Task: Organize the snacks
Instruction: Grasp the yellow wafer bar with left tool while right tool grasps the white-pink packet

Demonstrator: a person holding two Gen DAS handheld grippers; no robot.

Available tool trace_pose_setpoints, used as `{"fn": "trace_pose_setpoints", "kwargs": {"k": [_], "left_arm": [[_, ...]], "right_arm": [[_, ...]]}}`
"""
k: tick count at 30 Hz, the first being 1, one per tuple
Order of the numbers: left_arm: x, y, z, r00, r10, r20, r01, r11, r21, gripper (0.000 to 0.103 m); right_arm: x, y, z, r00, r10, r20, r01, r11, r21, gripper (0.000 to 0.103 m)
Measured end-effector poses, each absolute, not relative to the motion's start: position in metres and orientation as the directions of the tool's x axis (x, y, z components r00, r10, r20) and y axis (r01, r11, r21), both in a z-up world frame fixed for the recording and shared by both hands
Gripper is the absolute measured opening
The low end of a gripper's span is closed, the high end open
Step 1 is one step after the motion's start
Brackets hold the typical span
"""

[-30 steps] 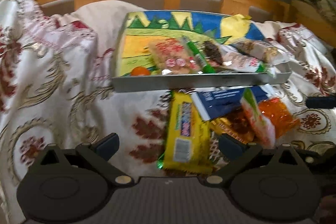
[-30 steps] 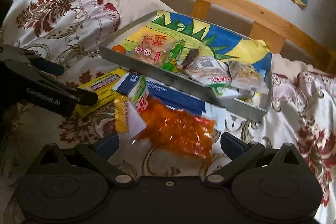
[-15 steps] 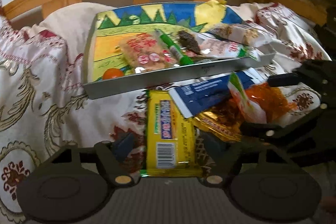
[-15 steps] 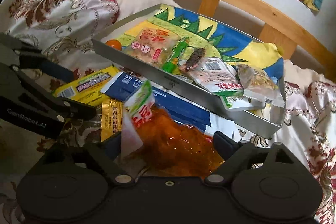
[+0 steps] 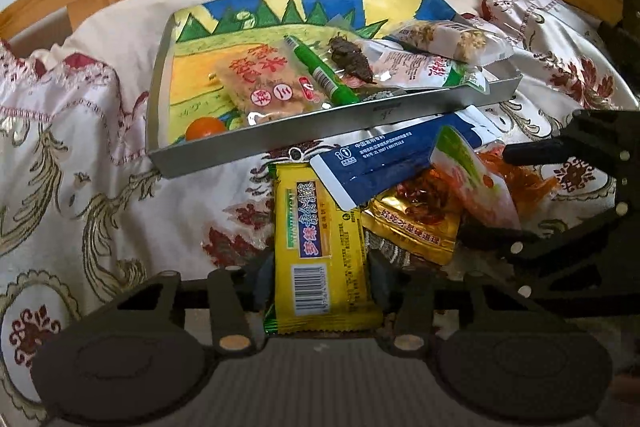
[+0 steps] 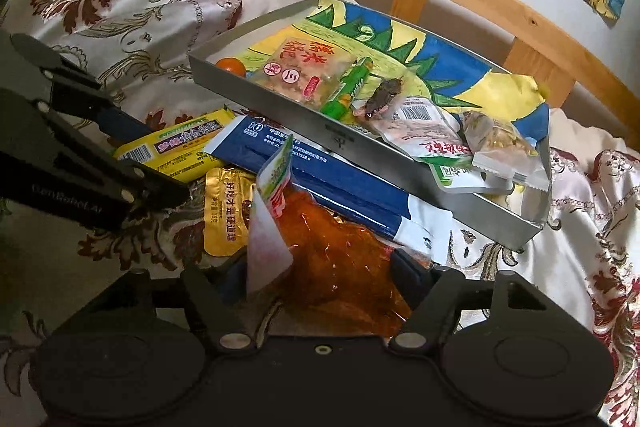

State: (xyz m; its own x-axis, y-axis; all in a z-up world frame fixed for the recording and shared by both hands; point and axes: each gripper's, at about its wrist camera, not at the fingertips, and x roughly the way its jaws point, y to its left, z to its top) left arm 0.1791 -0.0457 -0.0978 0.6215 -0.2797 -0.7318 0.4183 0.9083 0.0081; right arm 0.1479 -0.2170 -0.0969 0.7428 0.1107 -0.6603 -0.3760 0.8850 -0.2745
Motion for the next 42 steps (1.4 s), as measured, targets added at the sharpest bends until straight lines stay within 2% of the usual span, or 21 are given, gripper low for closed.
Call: {"fn": "trace_pose_setpoints", "kwargs": {"k": [6,14,25,26,27,28,29,34,42], "left_arm": [[0.181,-0.044,-0.095,0.603,-0.287,-0.745,0.403,0.915,-0.026,0.053],[0.179,-0.047,-0.094,0.602,-0.277,-0.749,0.405,0.914,-0.012,0.053],[0.181,-0.044,-0.087,0.565,-0.306,-0.767,0.403,0.913,-0.067,0.053],[0.181,-0.044,-0.086,0.556,-0.303,-0.774,0.401,0.913,-0.069,0.053],[0.181,-0.045,-0.085,0.541,-0.295,-0.788,0.394,0.916,-0.073,0.053],[0.181,-0.045,-0.084,0.529,-0.291,-0.797,0.387,0.919,-0.079,0.053],[0.18,-0.045,-0.083,0.516,-0.292,-0.805,0.382,0.92,-0.089,0.053],[0.179,-0.039,-0.08,0.475,-0.308,-0.824,0.349,0.926,-0.144,0.053],[0.171,-0.029,-0.078,0.422,-0.35,-0.837,0.287,0.927,-0.243,0.052]], "right_arm": [[0.138,-0.211,-0.097,0.764,0.092,-0.639,-0.388,0.857,-0.34,0.071],[0.121,-0.197,-0.105,0.809,0.059,-0.585,-0.407,0.775,-0.484,0.071],[0.108,-0.198,-0.101,0.828,0.06,-0.558,-0.401,0.759,-0.514,0.069],[0.107,-0.198,-0.101,0.829,0.061,-0.556,-0.401,0.758,-0.514,0.065],[0.105,-0.199,-0.1,0.83,0.061,-0.554,-0.399,0.758,-0.516,0.045],[0.103,-0.198,-0.099,0.829,0.065,-0.555,-0.404,0.755,-0.516,0.033],[0.102,-0.197,-0.1,0.834,0.044,-0.549,-0.392,0.748,-0.536,0.036],[0.101,-0.198,-0.102,0.826,0.048,-0.562,-0.408,0.739,-0.536,0.035],[0.089,-0.195,-0.105,0.842,0.066,-0.535,-0.427,0.688,-0.587,0.029]]}}
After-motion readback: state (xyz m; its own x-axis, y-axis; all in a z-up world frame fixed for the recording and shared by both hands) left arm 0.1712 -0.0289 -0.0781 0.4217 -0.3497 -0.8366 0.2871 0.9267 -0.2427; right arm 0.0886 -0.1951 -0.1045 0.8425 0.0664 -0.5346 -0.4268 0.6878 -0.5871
